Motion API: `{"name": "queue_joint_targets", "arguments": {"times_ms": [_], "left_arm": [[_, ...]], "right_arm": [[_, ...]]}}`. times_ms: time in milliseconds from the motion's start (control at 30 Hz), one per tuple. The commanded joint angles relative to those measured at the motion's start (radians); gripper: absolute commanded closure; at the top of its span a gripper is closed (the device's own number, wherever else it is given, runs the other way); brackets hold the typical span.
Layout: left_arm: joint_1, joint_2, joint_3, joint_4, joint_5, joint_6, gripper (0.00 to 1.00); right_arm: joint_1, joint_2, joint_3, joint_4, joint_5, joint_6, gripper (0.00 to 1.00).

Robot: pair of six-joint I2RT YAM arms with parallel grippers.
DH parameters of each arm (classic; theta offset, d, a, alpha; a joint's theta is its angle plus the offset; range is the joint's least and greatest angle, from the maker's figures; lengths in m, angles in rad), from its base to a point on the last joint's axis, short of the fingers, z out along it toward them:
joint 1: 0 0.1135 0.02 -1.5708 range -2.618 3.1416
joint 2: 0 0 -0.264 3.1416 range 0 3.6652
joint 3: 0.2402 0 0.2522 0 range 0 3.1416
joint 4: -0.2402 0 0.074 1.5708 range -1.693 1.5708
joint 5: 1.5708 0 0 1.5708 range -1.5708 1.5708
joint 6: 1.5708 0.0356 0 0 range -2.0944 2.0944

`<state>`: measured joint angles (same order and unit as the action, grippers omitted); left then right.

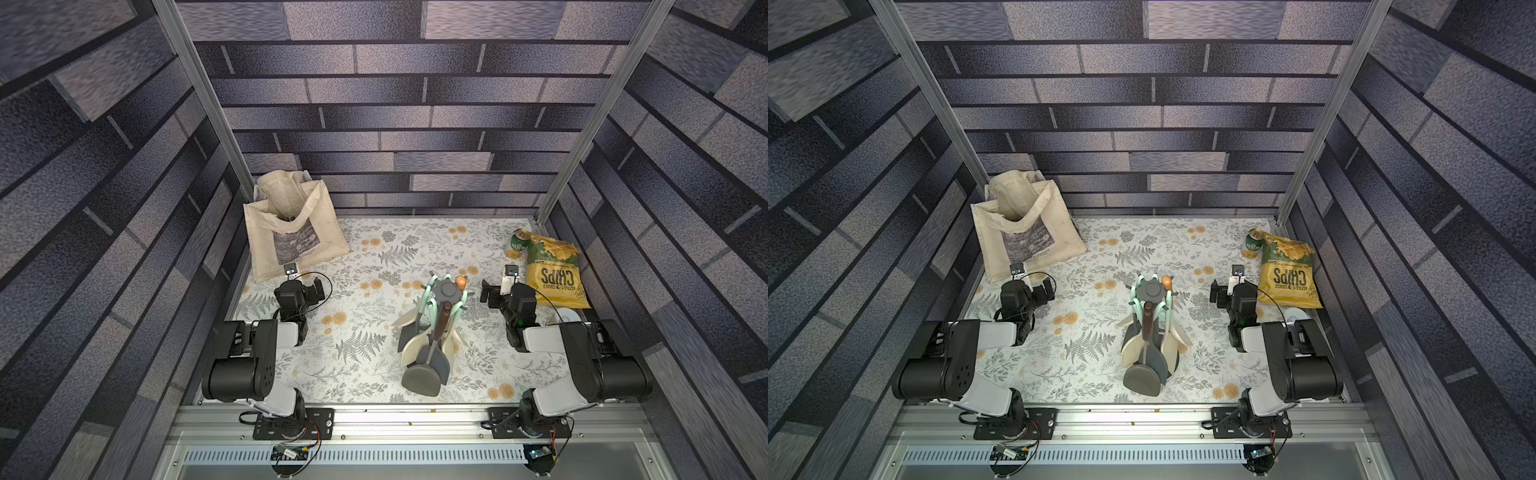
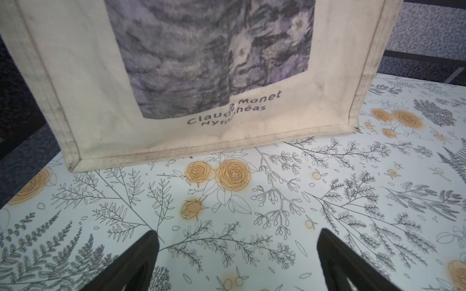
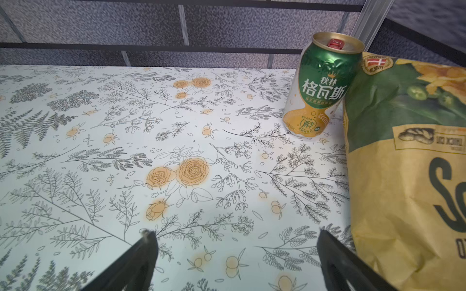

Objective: Take the spatula off the kitchen utensil rack
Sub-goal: Take off the spatula from the rack.

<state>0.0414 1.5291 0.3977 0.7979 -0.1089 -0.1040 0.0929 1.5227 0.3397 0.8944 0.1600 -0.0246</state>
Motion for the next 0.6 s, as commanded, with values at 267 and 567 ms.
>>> {"name": "queue_joint_targets", "arguments": {"times_ms": [267, 567], "left_arm": [[0.013, 0.014, 0.028, 0.012, -0.007, 0.030, 0.00], [0.012, 0.014, 0.028, 0.011, -0.007, 0.030, 0.00]], "right_arm": [[-0.008, 0.009, 0.016, 0.029, -0.006, -0.007, 0.00], [-0.008, 0.010, 0.014, 0.030, -0.004, -0.009, 0.00]]}}
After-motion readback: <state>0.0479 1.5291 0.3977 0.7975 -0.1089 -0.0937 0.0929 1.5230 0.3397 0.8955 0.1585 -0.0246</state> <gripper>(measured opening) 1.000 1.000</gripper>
